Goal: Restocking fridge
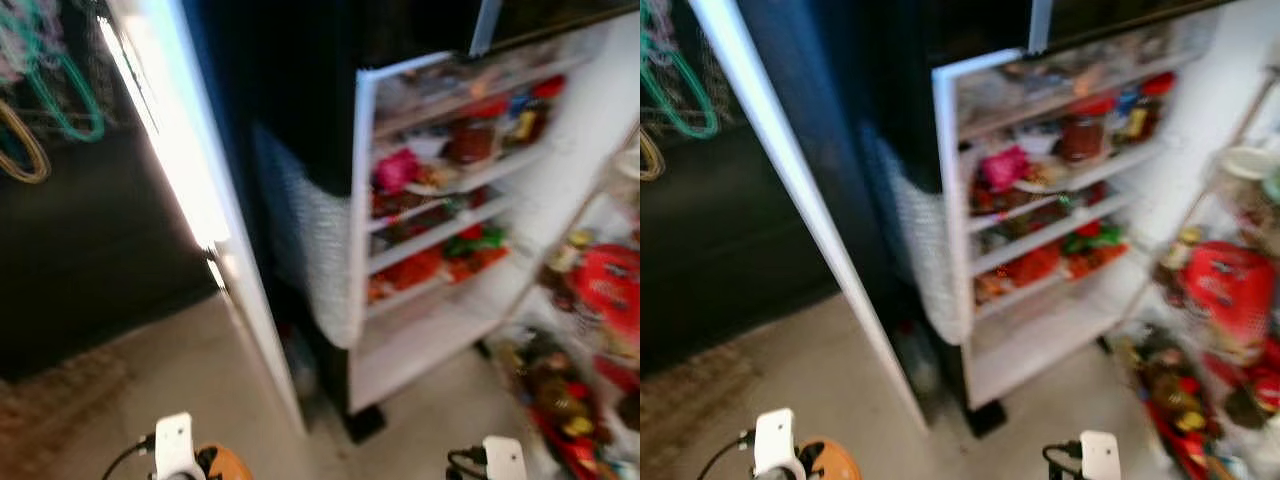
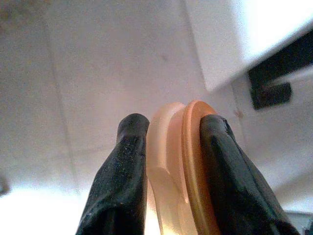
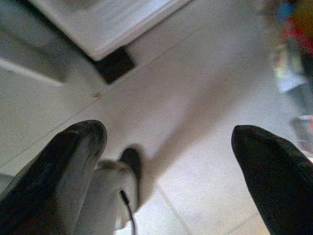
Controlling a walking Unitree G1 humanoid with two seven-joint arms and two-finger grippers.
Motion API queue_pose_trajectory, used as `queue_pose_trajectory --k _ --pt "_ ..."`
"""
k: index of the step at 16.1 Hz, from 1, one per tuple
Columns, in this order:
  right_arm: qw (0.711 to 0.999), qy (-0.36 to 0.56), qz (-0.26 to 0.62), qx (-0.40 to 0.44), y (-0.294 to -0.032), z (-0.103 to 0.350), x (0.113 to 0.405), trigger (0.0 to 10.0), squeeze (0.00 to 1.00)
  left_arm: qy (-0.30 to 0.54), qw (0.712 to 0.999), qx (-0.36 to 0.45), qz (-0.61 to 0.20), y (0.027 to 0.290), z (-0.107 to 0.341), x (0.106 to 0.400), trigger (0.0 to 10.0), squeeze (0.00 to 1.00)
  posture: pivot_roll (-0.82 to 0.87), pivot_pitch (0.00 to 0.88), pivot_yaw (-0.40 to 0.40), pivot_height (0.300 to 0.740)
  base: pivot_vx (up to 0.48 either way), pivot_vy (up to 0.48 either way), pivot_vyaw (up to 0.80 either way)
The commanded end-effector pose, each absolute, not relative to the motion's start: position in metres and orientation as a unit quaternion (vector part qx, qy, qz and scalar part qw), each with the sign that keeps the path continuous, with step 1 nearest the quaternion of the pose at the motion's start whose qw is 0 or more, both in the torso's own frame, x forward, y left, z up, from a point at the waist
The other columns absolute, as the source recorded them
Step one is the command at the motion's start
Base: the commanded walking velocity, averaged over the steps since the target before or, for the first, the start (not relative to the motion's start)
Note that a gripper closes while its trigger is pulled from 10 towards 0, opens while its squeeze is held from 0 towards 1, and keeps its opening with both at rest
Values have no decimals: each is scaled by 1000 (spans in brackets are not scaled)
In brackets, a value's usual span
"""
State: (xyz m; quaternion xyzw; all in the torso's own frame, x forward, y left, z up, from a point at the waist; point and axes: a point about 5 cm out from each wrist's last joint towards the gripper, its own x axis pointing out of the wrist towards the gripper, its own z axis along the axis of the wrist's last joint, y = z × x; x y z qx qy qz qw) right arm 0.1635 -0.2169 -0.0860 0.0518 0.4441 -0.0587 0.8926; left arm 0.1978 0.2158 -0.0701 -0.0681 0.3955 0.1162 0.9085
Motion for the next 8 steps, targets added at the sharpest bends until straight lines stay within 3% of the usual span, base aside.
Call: queue_pose_trajectory --k 1,8 --pt "890 448 -60 59 -211 -88 162 10000 0 420 897 -65 120 219 -77 185 10000 0 -39 107 12 740 0 -352 0" --pt "890 447 -69 58 -211 -88 163 10000 0 416 899 -64 119 218 -76 187 10000 0 -43 118 16 740 0 -350 0"
